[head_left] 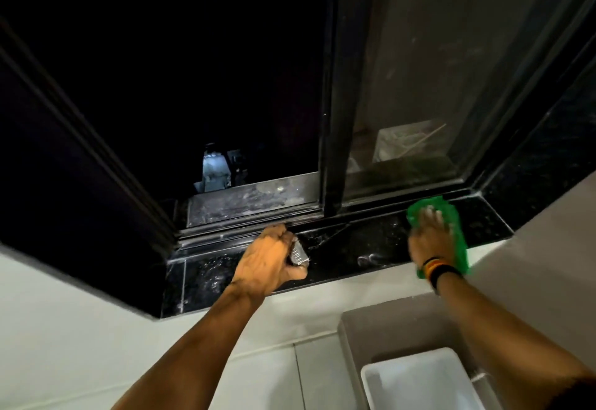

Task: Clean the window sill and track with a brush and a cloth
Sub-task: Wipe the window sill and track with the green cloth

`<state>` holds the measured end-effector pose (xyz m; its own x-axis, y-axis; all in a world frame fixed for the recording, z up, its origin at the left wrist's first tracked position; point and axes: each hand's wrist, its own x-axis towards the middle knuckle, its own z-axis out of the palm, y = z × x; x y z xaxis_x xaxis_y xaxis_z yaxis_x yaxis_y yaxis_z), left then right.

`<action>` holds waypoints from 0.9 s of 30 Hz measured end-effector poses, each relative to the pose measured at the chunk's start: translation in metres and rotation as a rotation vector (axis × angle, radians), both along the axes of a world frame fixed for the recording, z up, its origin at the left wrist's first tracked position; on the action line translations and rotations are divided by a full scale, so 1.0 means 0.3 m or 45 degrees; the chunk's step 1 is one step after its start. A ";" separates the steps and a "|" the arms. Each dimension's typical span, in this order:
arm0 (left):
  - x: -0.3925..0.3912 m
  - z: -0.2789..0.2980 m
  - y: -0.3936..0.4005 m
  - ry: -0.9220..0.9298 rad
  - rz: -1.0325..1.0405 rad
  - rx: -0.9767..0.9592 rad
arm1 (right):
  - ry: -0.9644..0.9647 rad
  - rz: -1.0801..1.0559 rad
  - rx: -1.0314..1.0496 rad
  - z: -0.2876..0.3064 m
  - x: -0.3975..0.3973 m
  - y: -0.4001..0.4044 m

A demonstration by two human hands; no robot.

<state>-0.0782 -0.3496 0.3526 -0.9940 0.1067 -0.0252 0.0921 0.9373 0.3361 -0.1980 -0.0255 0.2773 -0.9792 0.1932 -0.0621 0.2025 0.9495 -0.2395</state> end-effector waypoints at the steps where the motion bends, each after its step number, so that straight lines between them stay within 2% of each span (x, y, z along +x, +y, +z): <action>1: 0.014 -0.003 -0.020 0.013 0.001 -0.006 | 0.051 0.086 0.027 -0.015 0.058 -0.103; 5: 0.038 0.004 -0.081 0.065 0.035 0.044 | -0.002 0.437 -0.078 -0.017 0.301 -0.546; 7: 0.050 0.019 -0.106 0.090 0.079 0.058 | -0.070 0.534 -0.229 -0.002 0.329 -0.643; 9: 0.061 0.027 -0.131 0.104 0.112 0.067 | -0.168 0.488 -0.614 0.044 0.301 -0.620; 12: 0.060 0.042 -0.133 0.080 0.090 0.092 | -0.298 0.105 -1.430 0.165 0.303 -0.513; 14: 0.036 0.055 -0.082 0.046 0.021 0.126 | -0.231 -0.031 -1.670 0.218 0.310 -0.463; 17: -0.021 0.070 0.063 0.032 -0.130 0.144 | -0.196 -0.114 -1.787 0.257 0.311 -0.401; 19: -0.062 0.065 0.181 0.093 -0.177 0.121 | -0.130 -0.270 -1.879 0.260 0.287 -0.317; 23: -0.095 -0.009 0.340 0.165 -0.122 -0.114 | 0.020 -0.697 -1.948 0.263 0.209 -0.056; 27: -0.055 -0.137 0.351 0.065 0.011 -0.203 | 0.049 -0.854 -1.986 0.245 0.115 0.203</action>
<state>-0.0948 -0.2444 0.3116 -0.9953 0.0969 0.0091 0.0970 0.9793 0.1779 -0.1635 0.0354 0.3506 -0.7621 0.3263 -0.5593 0.4133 -0.4198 -0.8081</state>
